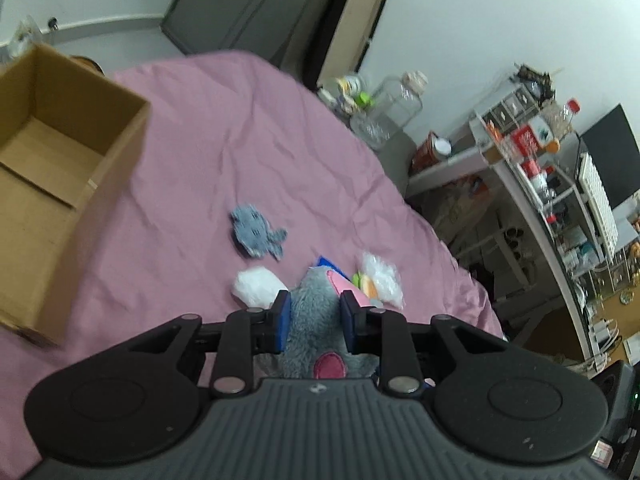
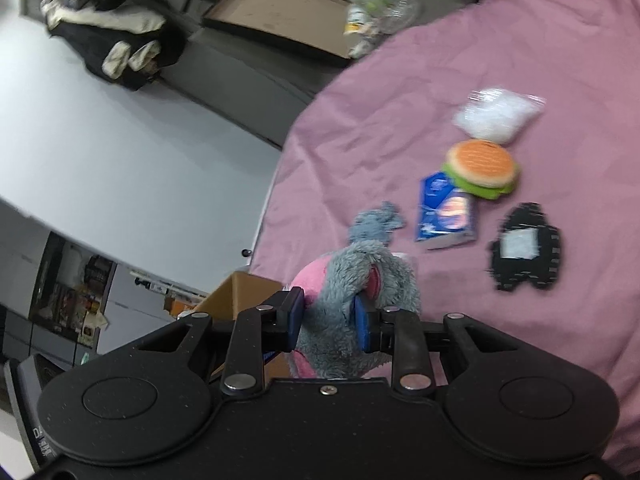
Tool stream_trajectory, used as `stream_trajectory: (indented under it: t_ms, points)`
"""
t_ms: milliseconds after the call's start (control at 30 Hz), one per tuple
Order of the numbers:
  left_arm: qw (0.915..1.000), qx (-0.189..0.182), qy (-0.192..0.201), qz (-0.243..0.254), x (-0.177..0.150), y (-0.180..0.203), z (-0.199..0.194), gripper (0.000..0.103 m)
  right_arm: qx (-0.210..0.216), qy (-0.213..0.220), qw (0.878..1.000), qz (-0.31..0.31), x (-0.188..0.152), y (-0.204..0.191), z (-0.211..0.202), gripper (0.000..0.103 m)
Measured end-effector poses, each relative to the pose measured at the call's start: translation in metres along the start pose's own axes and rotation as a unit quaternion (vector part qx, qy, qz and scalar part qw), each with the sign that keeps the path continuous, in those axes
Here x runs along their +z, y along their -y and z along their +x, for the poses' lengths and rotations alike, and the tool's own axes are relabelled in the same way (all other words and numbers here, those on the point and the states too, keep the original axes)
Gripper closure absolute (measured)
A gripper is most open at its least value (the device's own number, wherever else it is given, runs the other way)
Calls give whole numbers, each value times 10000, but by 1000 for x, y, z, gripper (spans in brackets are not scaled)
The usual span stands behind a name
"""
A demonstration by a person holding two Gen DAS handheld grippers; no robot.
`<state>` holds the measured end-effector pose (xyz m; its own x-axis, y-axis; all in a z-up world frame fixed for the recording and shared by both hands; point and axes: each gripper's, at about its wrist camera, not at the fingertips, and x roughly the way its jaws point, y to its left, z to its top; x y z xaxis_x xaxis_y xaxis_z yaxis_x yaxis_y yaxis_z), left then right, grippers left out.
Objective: Organize soft objects
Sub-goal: 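Carry the grey mouse plush over the cardboard box and lower it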
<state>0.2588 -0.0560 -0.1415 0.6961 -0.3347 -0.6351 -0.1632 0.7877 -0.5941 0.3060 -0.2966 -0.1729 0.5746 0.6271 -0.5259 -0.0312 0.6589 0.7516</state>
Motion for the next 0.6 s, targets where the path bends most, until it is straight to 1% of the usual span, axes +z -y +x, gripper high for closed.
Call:
stream_trajectory:
  t_ms: [333,600]
  points:
    - [9985,50,534,-143,25,-26,-62,78,320,-24,9987,-383,-19,-65,12,76]
    - [9967,31,762,-264,41,-49,-94,78,405,-49,9973,-613,-34,-107,23,76]
